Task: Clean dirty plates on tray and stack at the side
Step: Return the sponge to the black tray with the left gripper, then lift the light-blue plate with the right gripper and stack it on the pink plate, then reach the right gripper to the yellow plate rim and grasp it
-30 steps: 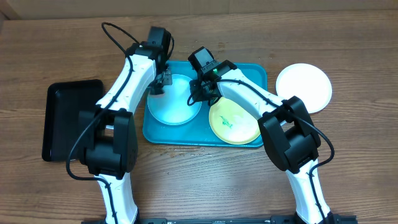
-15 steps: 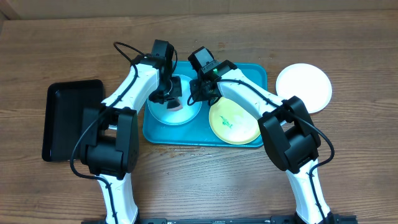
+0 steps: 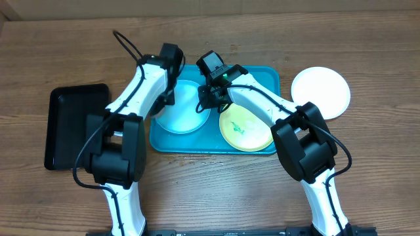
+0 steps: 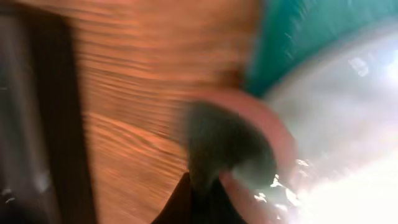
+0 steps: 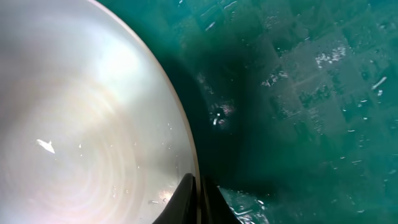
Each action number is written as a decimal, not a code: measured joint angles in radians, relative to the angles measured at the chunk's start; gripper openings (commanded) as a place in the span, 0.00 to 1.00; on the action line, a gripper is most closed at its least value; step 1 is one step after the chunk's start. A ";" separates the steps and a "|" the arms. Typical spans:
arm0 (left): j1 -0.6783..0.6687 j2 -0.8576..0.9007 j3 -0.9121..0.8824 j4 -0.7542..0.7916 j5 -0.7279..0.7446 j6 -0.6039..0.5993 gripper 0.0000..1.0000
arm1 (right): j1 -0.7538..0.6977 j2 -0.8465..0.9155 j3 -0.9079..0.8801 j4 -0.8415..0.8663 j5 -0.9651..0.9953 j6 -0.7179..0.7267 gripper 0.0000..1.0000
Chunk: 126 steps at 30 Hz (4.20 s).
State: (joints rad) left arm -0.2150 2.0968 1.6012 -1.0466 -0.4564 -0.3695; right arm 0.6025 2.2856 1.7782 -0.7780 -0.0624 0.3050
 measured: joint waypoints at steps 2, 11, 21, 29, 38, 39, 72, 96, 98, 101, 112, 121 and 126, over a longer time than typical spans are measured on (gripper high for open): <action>0.013 -0.007 0.042 -0.005 -0.023 -0.039 0.04 | -0.001 0.000 0.002 -0.001 0.001 -0.013 0.04; 0.158 -0.190 0.144 0.011 0.168 -0.104 0.04 | 0.039 -0.086 0.029 -0.018 0.159 -0.162 0.04; 0.497 -0.224 0.146 -0.157 0.377 -0.112 0.04 | 0.282 -0.268 0.058 0.137 0.807 -0.601 0.04; 0.599 -0.224 0.130 -0.181 0.409 -0.112 0.04 | 0.400 -0.271 0.061 0.338 1.153 -1.080 0.04; 0.608 -0.224 0.130 -0.180 0.420 -0.112 0.04 | 0.431 -0.271 0.060 0.409 1.232 -1.275 0.04; 0.608 -0.224 0.130 -0.180 0.420 -0.112 0.04 | 0.430 -0.271 0.060 0.409 1.238 -1.278 0.04; 0.608 -0.224 0.127 -0.164 0.480 -0.111 0.04 | -0.951 -0.272 -0.020 -0.403 -0.192 -0.271 0.04; 0.608 -0.224 0.127 -0.164 0.486 -0.112 0.04 | -0.911 -0.272 -0.182 -0.315 -0.419 -0.394 0.49; 0.608 -0.224 0.127 -0.165 0.490 -0.112 0.04 | -0.847 -0.272 -0.185 -0.317 -0.443 -0.450 0.56; 0.608 -0.224 0.127 -0.165 0.492 -0.111 0.04 | -0.712 -0.272 -0.200 -0.268 -0.430 -0.517 0.57; 0.608 -0.224 0.127 -0.166 0.496 -0.111 0.04 | -0.386 -0.249 -0.216 -0.217 -0.150 -0.555 0.58; 0.608 -0.224 0.127 -0.166 0.496 -0.111 0.04 | -0.387 -0.189 -0.217 -0.247 -0.090 -0.543 0.54; 0.608 -0.224 0.127 -0.166 0.498 -0.111 0.04 | -0.387 -0.185 -0.219 -0.288 -0.091 -0.541 0.52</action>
State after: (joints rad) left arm 0.3927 1.8729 1.7283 -1.2121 0.0418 -0.4808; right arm 0.2157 2.1002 1.5597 -1.0657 -0.1532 -0.2359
